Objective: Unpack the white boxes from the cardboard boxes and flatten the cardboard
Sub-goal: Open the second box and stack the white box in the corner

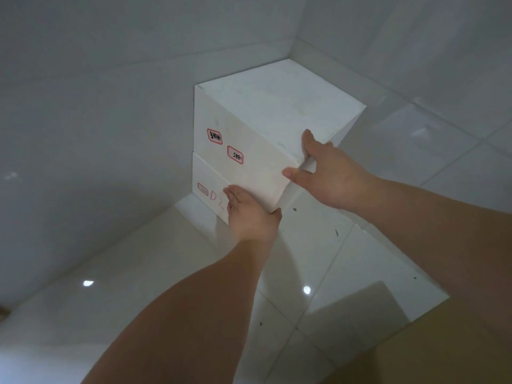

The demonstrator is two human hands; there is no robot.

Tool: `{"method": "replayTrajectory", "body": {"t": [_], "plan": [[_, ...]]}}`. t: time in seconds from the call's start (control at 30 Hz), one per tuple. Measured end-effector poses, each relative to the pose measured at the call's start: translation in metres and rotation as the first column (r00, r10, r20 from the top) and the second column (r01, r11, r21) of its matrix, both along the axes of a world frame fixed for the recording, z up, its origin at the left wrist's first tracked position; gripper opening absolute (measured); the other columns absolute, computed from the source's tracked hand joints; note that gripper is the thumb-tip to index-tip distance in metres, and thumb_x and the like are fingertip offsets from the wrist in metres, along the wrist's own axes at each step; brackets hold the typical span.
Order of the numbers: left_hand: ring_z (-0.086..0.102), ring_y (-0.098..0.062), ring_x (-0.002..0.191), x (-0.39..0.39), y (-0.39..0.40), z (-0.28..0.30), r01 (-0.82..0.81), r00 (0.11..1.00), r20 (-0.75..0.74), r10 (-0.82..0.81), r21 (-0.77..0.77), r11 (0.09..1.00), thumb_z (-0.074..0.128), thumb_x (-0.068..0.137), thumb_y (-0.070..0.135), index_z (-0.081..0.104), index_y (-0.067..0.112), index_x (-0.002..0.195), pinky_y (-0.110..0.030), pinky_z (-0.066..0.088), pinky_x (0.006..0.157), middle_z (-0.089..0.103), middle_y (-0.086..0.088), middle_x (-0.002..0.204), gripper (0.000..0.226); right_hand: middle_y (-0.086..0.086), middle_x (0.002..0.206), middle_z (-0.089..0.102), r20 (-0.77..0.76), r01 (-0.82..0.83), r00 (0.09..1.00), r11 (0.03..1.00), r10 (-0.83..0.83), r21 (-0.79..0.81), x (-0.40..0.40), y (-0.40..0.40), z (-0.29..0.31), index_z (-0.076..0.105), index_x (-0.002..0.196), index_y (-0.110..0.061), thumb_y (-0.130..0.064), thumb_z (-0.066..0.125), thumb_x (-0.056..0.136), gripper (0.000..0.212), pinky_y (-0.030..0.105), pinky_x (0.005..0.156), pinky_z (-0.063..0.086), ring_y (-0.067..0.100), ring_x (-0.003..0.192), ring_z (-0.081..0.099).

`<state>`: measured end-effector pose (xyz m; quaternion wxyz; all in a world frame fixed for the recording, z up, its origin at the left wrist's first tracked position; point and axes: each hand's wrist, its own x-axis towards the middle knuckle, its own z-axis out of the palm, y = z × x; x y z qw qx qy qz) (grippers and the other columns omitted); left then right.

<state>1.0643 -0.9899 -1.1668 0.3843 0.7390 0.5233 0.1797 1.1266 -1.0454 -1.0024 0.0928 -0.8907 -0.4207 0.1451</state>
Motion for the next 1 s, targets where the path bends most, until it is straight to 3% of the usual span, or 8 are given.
{"method": "replayTrajectory", "body": {"t": [0.17,0.27,0.43,0.53,0.63,0.7,0.83,1.0], "plan": [[0.014,-0.028,0.145,0.004,-0.004,0.007,-0.042,0.997,0.056,0.047,-0.075,0.996,0.075,0.076,0.039,-0.005,-0.003,0.148,-0.04,0.019,0.116,0.013,-0.018,0.157,0.116,0.018,0.135,0.035,0.027,0.03,0.999,0.999,-0.03,-0.027,0.0,-0.002,0.009,0.029,0.138,-0.016,-0.048,0.061,0.087,0.069,0.033,0.089,0.04,0.035,0.122,0.047],[0.008,-0.03,0.146,0.005,-0.009,0.002,-0.037,0.999,0.024,0.041,-0.16,0.986,0.074,0.078,0.041,-0.007,-0.005,0.147,-0.038,0.013,0.118,0.005,-0.022,0.157,0.116,0.009,0.157,0.021,-0.003,0.056,0.998,0.998,-0.056,-0.009,0.0,-0.011,0.014,0.006,0.153,-0.019,-0.054,0.062,0.083,0.096,0.03,0.107,0.029,0.026,0.141,0.028],[0.045,-0.036,0.128,0.01,-0.001,-0.022,-0.02,0.998,0.05,0.037,-0.302,0.953,0.075,0.076,0.036,0.019,-0.009,0.138,-0.043,0.038,0.105,0.043,-0.026,0.14,0.095,0.011,0.141,0.043,-0.076,0.09,0.993,0.995,-0.086,0.046,-0.001,-0.005,0.016,0.032,0.143,-0.004,-0.043,0.057,0.092,0.069,0.031,0.1,0.034,0.028,0.133,0.039],[0.046,-0.036,0.127,0.012,0.001,-0.022,-0.026,0.998,0.04,0.04,-0.307,0.951,0.075,0.076,0.036,0.018,-0.01,0.139,-0.044,0.038,0.105,0.043,-0.027,0.14,0.097,0.009,0.152,0.032,-0.099,0.066,0.993,0.998,-0.067,-0.014,-0.001,0.001,0.021,0.024,0.149,-0.006,-0.042,0.054,0.094,0.072,0.029,0.104,0.029,0.024,0.138,0.031],[0.037,-0.035,0.134,0.008,-0.002,-0.013,-0.01,0.999,-0.04,-0.002,-0.287,0.958,0.075,0.073,0.045,0.01,-0.007,0.143,-0.046,0.033,0.108,0.034,-0.025,0.146,0.109,0.012,0.143,0.041,-0.056,0.066,0.996,0.998,-0.066,0.003,0.001,-0.006,0.023,0.038,0.139,-0.008,-0.048,0.054,0.091,0.064,0.03,0.098,0.035,0.026,0.129,0.041],[0.032,-0.035,0.136,0.0,-0.007,-0.005,-0.029,0.994,-0.113,-0.005,-0.297,0.954,0.076,0.069,0.049,0.006,-0.003,0.146,-0.046,0.03,0.11,0.029,-0.023,0.148,0.115,0.011,0.148,0.037,-0.04,0.067,0.997,0.997,-0.067,0.023,0.002,-0.021,0.026,0.034,0.143,-0.009,-0.051,0.052,0.091,0.07,0.03,0.103,0.031,0.025,0.134,0.037],[0.047,-0.034,0.124,-0.022,-0.038,0.006,0.028,0.968,-0.234,-0.091,-0.257,0.966,0.067,0.076,0.035,0.028,0.003,0.134,-0.042,0.042,0.101,0.048,-0.017,0.132,0.077,0.005,0.154,0.031,0.026,0.058,0.998,0.996,-0.06,0.072,0.011,-0.082,0.04,0.031,0.148,-0.012,-0.046,0.052,0.093,0.068,0.02,0.108,0.019,0.018,0.141,0.028],[0.054,-0.034,0.113,-0.046,-0.09,0.052,0.132,0.959,-0.248,-0.14,-0.05,0.99,0.058,0.085,0.025,0.042,0.004,0.128,-0.032,0.04,0.08,0.055,-0.016,0.125,0.05,0.004,0.148,0.04,0.026,0.17,0.984,0.972,-0.177,0.163,0.024,-0.208,0.056,0.041,0.143,-0.016,-0.045,0.052,0.094,0.058,0.027,0.107,0.028,0.021,0.134,0.038]]}}
